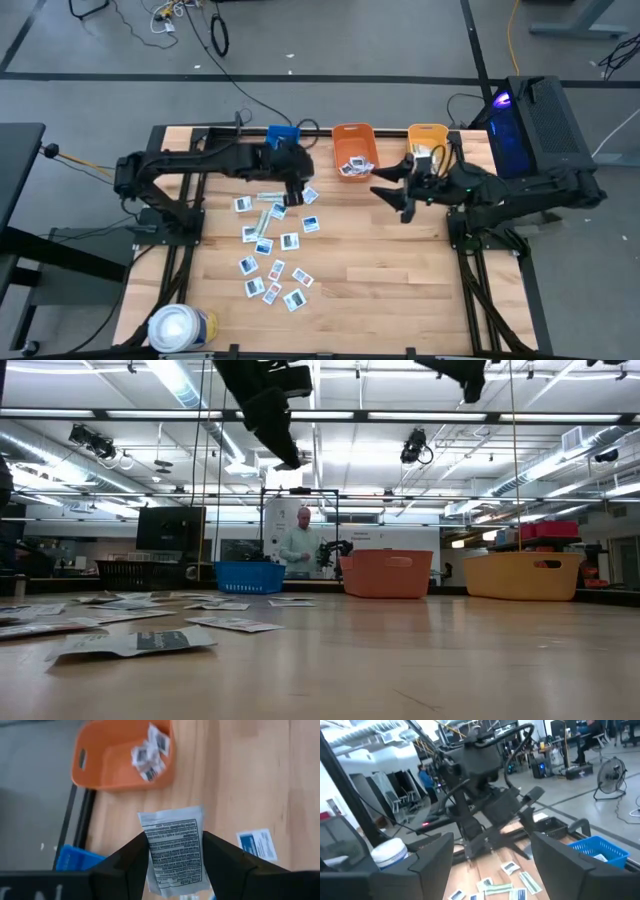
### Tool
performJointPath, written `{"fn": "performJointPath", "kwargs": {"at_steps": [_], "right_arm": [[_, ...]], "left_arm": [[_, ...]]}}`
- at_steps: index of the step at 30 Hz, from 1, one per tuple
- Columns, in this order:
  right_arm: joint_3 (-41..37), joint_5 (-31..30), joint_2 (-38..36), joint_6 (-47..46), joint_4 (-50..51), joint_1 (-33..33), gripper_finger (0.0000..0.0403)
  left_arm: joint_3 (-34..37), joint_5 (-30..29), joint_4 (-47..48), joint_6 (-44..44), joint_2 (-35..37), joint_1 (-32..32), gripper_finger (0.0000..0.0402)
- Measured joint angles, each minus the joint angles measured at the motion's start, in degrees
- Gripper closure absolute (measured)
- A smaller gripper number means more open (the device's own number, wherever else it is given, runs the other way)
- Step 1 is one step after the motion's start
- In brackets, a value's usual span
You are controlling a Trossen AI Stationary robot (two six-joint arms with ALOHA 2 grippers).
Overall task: Pick & Place First Aid Supplies
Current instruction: Put the towelette pack into the orange bin
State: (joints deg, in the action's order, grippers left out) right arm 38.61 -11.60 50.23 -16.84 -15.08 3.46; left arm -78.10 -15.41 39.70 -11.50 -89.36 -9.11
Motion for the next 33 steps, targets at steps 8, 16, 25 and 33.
{"fn": "performJointPath", "kwargs": {"at_steps": [8,16,25,33], "right_arm": [[0.0,-3.46,-4.53,-0.28,4.97,0.0,0.0136],[0.0,-4.48,-4.65,-0.71,4.97,0.0,0.0136],[0.0,-5.6,-4.65,-0.68,4.91,0.01,0.0136],[0.0,-6.05,-4.65,-0.67,4.86,0.0,0.0136]], "left_arm": [[-0.42,4.32,-8.38,-7.66,0.0,-4.42,0.022],[-0.42,4.83,-15.62,-12.41,0.0,-6.71,0.022],[-0.44,7.98,-20.88,-13.84,-0.41,-10.19,0.022],[-0.44,9.96,-25.53,-15.18,-2.47,-12.13,0.022]]}}
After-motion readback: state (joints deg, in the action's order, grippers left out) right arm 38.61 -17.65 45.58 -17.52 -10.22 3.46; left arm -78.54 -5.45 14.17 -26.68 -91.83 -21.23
